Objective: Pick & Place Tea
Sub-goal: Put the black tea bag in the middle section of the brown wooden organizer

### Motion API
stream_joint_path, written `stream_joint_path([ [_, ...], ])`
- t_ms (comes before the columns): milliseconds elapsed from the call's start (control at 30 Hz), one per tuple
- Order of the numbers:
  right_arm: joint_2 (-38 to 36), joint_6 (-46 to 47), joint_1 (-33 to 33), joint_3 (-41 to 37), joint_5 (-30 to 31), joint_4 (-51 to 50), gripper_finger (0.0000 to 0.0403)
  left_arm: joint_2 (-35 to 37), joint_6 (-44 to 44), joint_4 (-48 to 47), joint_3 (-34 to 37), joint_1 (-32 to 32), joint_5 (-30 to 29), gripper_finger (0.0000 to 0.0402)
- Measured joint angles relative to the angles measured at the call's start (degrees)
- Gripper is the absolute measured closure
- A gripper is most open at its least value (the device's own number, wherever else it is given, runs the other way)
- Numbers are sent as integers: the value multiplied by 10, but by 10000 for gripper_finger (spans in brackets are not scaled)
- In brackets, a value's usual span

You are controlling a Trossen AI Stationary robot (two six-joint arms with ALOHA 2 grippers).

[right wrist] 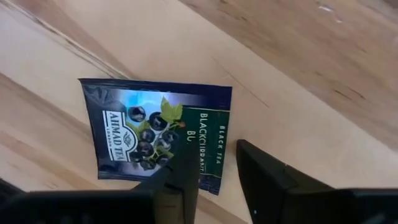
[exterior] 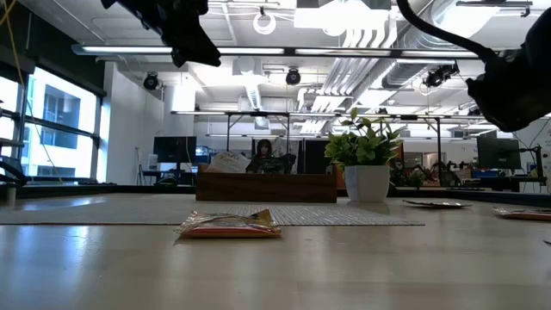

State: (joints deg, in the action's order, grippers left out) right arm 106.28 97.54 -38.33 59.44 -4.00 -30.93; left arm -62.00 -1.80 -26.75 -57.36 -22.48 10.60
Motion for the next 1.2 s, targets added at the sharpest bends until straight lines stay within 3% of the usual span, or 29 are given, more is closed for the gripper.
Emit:
stream_joint_path([
  [200,1,-26,0,-1,0,-23,392,0,0,-4,0,0,-11,273],
  [433,-17,-87,13,-1,13,-66,398,0,0,0,0,0,-11,273],
  [633,-62,-158,39,-4,83,-73,395,0,0,-3,0,0,-11,273],
  [733,-71,-204,50,-4,80,-72,399,0,0,-4,0,0,-11,273],
  [900,-70,-258,61,-4,83,-65,368,0,1,-6,0,0,-9,273],
  [1200,-69,-378,89,-4,133,-63,247,0,6,-9,0,0,-8,273],
])
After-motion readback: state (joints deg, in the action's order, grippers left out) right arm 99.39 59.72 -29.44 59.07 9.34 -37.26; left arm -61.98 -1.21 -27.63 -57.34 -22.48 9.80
